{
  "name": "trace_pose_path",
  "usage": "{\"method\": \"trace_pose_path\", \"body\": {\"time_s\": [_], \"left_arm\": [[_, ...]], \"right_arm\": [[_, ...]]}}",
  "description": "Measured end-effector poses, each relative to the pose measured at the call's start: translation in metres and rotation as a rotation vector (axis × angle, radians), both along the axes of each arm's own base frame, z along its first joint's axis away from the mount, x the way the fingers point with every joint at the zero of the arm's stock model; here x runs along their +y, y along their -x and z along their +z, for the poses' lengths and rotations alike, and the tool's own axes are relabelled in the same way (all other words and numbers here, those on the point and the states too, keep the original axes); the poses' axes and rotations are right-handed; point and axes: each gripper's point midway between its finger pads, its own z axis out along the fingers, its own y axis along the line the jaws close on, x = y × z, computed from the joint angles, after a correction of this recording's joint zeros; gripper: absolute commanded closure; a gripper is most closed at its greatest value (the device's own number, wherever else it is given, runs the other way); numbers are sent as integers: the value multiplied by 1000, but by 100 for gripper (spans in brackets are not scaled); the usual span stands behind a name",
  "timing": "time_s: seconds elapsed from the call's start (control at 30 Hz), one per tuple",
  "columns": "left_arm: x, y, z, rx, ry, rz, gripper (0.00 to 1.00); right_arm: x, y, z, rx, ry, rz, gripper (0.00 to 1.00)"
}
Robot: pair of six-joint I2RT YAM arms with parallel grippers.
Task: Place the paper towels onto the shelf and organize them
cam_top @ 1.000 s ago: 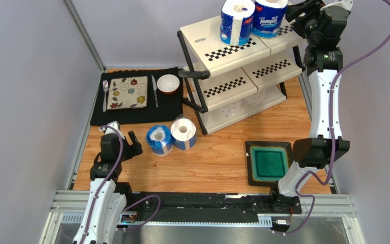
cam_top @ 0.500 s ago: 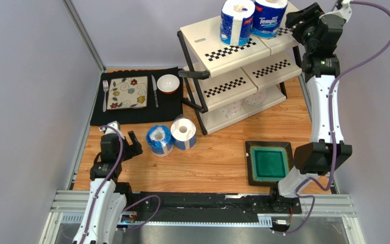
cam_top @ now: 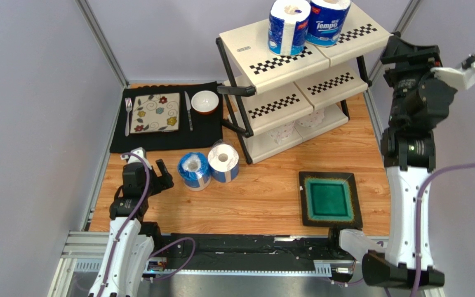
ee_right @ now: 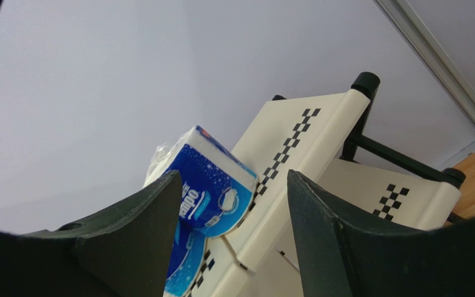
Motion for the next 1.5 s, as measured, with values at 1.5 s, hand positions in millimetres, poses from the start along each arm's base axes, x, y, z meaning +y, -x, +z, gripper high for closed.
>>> {"method": "trace_pose_path", "body": {"time_s": [1.5], "left_arm": [[-5,0,-1,6,17,-21,5]], "right_arm": [[11,-29,-415,638,-477,286,29]]}}
